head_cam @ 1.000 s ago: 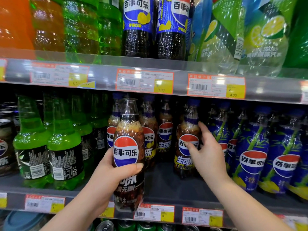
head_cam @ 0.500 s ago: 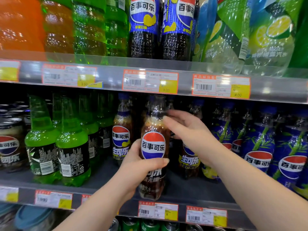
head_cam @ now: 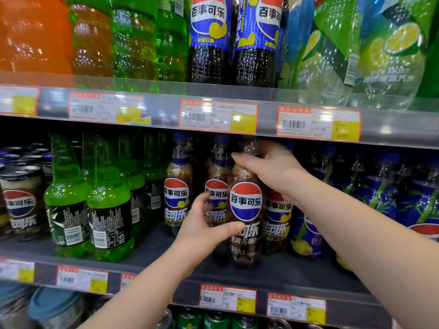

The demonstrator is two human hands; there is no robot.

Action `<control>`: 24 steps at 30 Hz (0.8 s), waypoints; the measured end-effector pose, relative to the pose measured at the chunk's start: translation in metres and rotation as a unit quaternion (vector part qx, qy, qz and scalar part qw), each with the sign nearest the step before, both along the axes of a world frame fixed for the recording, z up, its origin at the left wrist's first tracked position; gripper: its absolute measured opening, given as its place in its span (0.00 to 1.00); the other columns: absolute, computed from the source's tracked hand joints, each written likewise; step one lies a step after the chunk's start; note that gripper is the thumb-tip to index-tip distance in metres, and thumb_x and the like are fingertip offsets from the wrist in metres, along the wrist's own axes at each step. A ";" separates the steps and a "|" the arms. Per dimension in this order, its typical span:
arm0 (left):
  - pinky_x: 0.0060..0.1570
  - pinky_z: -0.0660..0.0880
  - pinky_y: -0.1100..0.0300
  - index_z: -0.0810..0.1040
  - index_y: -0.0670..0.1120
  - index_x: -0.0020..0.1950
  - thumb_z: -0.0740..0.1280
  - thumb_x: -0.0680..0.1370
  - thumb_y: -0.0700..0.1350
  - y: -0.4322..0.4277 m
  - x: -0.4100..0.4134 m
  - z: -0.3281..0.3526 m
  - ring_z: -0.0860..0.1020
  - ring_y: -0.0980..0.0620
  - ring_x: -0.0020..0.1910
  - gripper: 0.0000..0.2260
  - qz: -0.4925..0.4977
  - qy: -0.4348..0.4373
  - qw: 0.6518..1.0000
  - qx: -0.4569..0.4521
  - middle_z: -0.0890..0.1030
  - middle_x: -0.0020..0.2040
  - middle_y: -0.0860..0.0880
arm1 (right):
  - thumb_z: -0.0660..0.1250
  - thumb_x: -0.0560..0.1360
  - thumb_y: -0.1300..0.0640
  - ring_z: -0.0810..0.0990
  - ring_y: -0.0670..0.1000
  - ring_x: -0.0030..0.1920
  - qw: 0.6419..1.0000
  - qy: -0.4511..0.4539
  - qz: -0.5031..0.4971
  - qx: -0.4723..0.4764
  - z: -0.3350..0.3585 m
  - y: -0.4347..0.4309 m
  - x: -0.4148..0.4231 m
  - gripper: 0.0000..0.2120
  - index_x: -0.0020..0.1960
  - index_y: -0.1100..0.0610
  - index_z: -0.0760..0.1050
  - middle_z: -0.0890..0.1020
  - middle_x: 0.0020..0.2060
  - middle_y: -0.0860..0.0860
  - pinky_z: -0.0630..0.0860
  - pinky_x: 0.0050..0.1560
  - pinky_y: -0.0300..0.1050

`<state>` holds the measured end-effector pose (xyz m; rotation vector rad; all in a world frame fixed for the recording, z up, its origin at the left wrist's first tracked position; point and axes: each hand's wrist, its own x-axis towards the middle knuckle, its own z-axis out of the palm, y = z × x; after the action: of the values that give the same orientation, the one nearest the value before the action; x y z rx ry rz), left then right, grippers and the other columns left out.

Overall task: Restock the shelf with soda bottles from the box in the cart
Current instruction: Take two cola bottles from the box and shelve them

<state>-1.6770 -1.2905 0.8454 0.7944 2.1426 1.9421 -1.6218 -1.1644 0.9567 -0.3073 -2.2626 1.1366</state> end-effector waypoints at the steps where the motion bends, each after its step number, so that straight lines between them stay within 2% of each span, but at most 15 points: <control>1: 0.60 0.74 0.51 0.66 0.54 0.65 0.79 0.52 0.56 -0.004 -0.004 -0.004 0.75 0.52 0.57 0.44 0.016 0.003 1.000 -0.014 0.74 0.59 0.52 | 0.72 0.68 0.45 0.81 0.53 0.51 1.000 -0.005 -0.001 -0.001 0.000 0.001 -0.002 0.20 0.56 0.52 0.77 0.82 0.52 0.52 0.77 0.56 0.50; 5: 0.51 0.77 0.55 0.72 0.54 0.54 0.75 0.50 0.59 -0.014 -0.012 -0.024 0.78 0.49 0.49 0.34 0.027 -0.008 0.998 -0.051 0.77 0.54 0.49 | 0.72 0.68 0.47 0.80 0.54 0.54 0.999 -0.027 -0.004 -0.025 -0.002 0.008 -0.009 0.24 0.60 0.55 0.75 0.81 0.55 0.54 0.76 0.55 0.47; 7: 0.46 0.76 0.60 0.72 0.55 0.51 0.78 0.58 0.53 -0.017 -0.016 -0.032 0.78 0.51 0.44 0.26 0.026 -0.006 0.998 -0.058 0.77 0.52 0.49 | 0.72 0.69 0.47 0.79 0.55 0.55 0.999 -0.048 -0.018 -0.018 -0.002 0.008 -0.013 0.25 0.62 0.56 0.74 0.80 0.57 0.55 0.76 0.54 0.46; 9: 0.40 0.75 0.66 0.72 0.52 0.54 0.77 0.66 0.44 -0.018 -0.020 -0.039 0.77 0.54 0.40 0.21 0.030 0.002 0.997 -0.065 0.77 0.51 0.49 | 0.72 0.69 0.49 0.79 0.56 0.56 0.997 -0.074 -0.022 -0.006 -0.001 0.007 -0.016 0.27 0.64 0.58 0.72 0.79 0.59 0.56 0.75 0.54 0.45; 13: 0.41 0.75 0.65 0.72 0.52 0.54 0.76 0.67 0.42 -0.017 -0.024 -0.043 0.77 0.53 0.40 0.20 0.028 0.023 0.997 -0.071 0.77 0.51 0.50 | 0.71 0.71 0.57 0.75 0.52 0.52 0.994 -0.104 -0.026 -0.008 0.009 0.010 -0.020 0.23 0.63 0.60 0.70 0.77 0.61 0.58 0.70 0.50 0.40; 15: 0.45 0.76 0.59 0.71 0.55 0.51 0.76 0.67 0.43 -0.015 -0.024 -0.042 0.78 0.50 0.44 0.20 0.026 0.030 0.996 -0.074 0.76 0.52 0.50 | 0.67 0.74 0.56 0.72 0.53 0.61 0.991 -0.130 -0.011 -0.009 0.018 0.012 -0.021 0.21 0.66 0.60 0.70 0.73 0.66 0.57 0.66 0.56 0.39; 16: 0.48 0.76 0.58 0.71 0.55 0.52 0.77 0.67 0.43 -0.013 -0.024 -0.040 0.78 0.49 0.48 0.20 0.029 0.037 0.996 -0.077 0.76 0.53 0.50 | 0.66 0.75 0.56 0.70 0.54 0.65 0.989 -0.145 -0.004 -0.001 0.021 0.012 -0.023 0.21 0.66 0.60 0.70 0.72 0.68 0.56 0.65 0.61 0.40; 18: 0.49 0.74 0.59 0.71 0.53 0.57 0.76 0.67 0.44 -0.011 -0.023 -0.035 0.77 0.50 0.51 0.23 0.047 0.064 0.993 -0.082 0.75 0.55 0.52 | 0.65 0.76 0.55 0.70 0.56 0.66 0.986 -0.165 -0.008 0.031 0.025 0.013 -0.026 0.20 0.65 0.61 0.71 0.73 0.67 0.57 0.66 0.67 0.46; 21: 0.50 0.70 0.61 0.70 0.49 0.64 0.76 0.67 0.44 -0.011 -0.026 -0.025 0.75 0.51 0.53 0.28 0.084 0.115 0.987 -0.075 0.73 0.55 0.53 | 0.63 0.77 0.56 0.72 0.57 0.65 0.983 -0.174 -0.020 0.057 0.026 0.014 -0.031 0.18 0.64 0.63 0.71 0.74 0.65 0.58 0.69 0.67 0.50; 24: 0.50 0.70 0.60 0.69 0.47 0.65 0.76 0.67 0.43 -0.012 -0.032 -0.021 0.76 0.50 0.53 0.29 0.097 0.123 0.985 -0.074 0.73 0.56 0.51 | 0.62 0.78 0.57 0.71 0.58 0.65 0.985 -0.164 -0.028 0.055 0.025 0.015 -0.035 0.18 0.64 0.64 0.70 0.73 0.65 0.59 0.68 0.67 0.51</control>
<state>-1.7087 -1.3023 0.8240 0.8655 2.5630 1.8236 -1.6568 -1.1495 0.9821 -0.5440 -2.5733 0.9844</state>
